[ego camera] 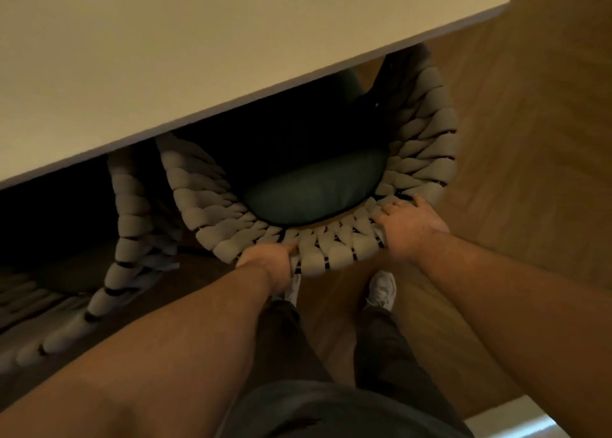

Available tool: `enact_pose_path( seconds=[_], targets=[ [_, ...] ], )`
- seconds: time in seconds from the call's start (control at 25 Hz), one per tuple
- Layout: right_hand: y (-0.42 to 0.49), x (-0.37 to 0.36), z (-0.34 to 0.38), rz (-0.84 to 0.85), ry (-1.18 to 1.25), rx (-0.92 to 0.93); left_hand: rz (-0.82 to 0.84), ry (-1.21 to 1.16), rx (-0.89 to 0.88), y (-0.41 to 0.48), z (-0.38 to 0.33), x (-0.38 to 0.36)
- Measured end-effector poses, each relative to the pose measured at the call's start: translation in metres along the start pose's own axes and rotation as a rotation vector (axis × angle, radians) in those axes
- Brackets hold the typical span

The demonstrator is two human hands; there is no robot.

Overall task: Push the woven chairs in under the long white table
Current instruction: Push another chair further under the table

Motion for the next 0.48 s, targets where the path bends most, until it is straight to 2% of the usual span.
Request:
enact_pose_path(
  seconds=[0.12, 0.28, 0.36, 0.48],
  targets=[
    [0.02, -0.008, -0.006, -0.006, -0.157, 0.15, -0.017, 0.129, 0.104, 0.006, -0.012, -0.004],
    [0.036, -0.002, -0.008, 0.053, -0.186, 0.272, -0.041, 0.187, 0.164, 0.002, -0.019, -0.003],
    [0.036, -0.003, -0.01, 0.079, -0.184, 0.294, -0.047, 0.172, 0.165, 0.001, -0.021, 0.001],
    [0.029, -0.006, -0.012, 0.026, -0.136, 0.28, -0.084, 0.203, 0.169, -0.002, -0.024, 0.0]
  ],
)
Point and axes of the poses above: each hand's wrist, its own y-axis towards the middle knuckle, its own x-axis out of the back of the hand, z = x × y, the point moved 4 cm from there along y, towards the middle knuckle, and after that the axes turned 15 degrees about -x, right-handed, at the moved point
